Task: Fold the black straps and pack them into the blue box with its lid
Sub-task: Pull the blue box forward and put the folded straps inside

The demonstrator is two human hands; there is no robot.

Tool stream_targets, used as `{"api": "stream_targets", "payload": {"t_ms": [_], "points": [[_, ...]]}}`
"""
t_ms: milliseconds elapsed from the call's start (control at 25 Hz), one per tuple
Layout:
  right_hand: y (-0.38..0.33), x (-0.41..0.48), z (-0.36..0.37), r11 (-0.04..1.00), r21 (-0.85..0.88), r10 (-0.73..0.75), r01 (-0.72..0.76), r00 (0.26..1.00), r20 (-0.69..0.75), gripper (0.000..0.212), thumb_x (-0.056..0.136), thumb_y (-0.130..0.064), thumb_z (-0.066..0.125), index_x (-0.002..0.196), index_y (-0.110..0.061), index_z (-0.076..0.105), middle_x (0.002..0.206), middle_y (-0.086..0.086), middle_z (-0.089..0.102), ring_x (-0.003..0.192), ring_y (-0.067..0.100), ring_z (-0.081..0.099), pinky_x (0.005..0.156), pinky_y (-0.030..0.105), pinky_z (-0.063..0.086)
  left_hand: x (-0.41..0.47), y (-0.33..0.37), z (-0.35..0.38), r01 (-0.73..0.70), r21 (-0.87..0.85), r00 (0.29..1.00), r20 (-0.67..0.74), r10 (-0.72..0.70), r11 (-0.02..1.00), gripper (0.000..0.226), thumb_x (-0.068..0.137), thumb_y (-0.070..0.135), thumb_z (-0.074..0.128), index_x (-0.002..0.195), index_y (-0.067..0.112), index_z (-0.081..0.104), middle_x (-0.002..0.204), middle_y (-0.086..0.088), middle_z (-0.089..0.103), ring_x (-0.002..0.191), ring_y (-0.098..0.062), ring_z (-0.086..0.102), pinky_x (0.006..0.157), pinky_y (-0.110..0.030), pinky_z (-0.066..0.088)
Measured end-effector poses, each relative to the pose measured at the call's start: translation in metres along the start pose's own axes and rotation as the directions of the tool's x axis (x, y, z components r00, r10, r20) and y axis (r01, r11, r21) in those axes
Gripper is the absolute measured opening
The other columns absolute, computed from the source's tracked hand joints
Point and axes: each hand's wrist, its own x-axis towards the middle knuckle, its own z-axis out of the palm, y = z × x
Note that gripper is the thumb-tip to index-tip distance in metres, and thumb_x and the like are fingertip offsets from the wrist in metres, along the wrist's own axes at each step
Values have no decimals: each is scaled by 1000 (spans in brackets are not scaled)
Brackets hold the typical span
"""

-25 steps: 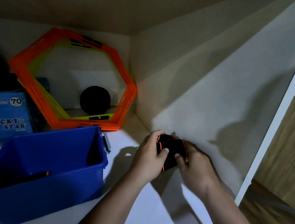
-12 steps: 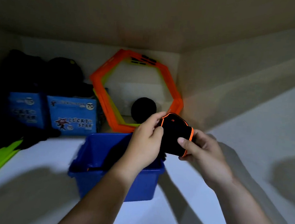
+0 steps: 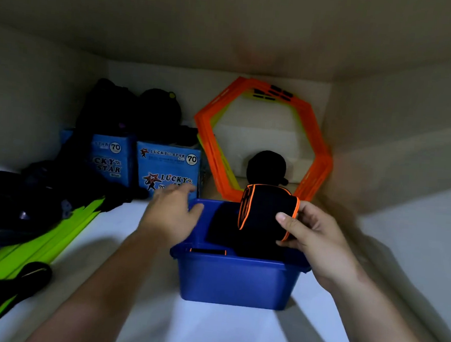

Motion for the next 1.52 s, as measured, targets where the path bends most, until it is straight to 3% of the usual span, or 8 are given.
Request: {"api": "stream_targets", "payload": {"t_ms": [280,640,760,880,1000,1160,1360,1520], "points": [[1,-2,8,998,-51,23,-22,999,26,14,94,-6,65,107,-12,67,100,8,74,88,16,71,79,43,60,-6,-17,16,122,-24,983,141,-117,992,53,91,33,61,140,26,42,101,-1,59,93,-22,56,77,-31,43],[5,-23,6,937,-325,166,-129,982,89,10,92,-11,70,99,-16,65,92,10,72,84,17,73,78,53,63,-69,-17,22,28,-383,985,-148,-92,923,54,82,9,60,128,36,49,124,2,52,106,-17,57,83,-34,47],[8,-25,10,717,-688,230,-111,970,83,18,85,-30,70,99,-25,59,89,2,70,84,22,71,78,48,61,-94,-9,21,9,-479,977,-185,-111,878,62,82,4,59,127,43,43,119,14,48,92,11,54,69,-15,42],[6,-23,18,458,-883,302,-101,952,48,24,88,-28,62,109,-19,52,96,4,68,90,26,67,81,38,53,-109,-5,21,69,-563,974,-142,-179,824,64,84,1,56,128,44,40,88,26,63,76,1,64,62,-33,54],[13,-20,27,401,-900,430,-170,902,22,26,89,-23,56,111,-10,51,103,13,67,93,32,66,75,34,48,-115,-4,22,73,-573,975,-131,-179,816,64,86,0,56,128,45,39,86,41,61,74,0,64,59,-38,54],[21,-11,38,329,-924,517,-197,856,2,16,88,-20,54,102,-12,56,100,11,65,92,31,67,69,29,47,-116,-6,24,90,-594,971,-127,-203,800,63,85,1,57,129,44,43,81,15,67,70,-5,65,61,-42,56],[4,-19,39,299,-950,422,-92,905,45,7,90,-26,57,88,-20,55,101,8,66,92,31,64,76,31,47,-112,-10,28,80,-616,973,-122,-196,783,63,84,2,57,127,46,40,86,8,68,65,-7,66,62,-46,58],[-21,-39,2,560,-828,-92,5,994,-56,30,85,-21,66,115,-25,67,93,-6,76,87,13,71,81,32,55,-104,-15,32,64,-673,973,-123,-197,737,62,84,5,58,128,46,40,93,-4,64,65,-13,65,65,-49,58]]}}
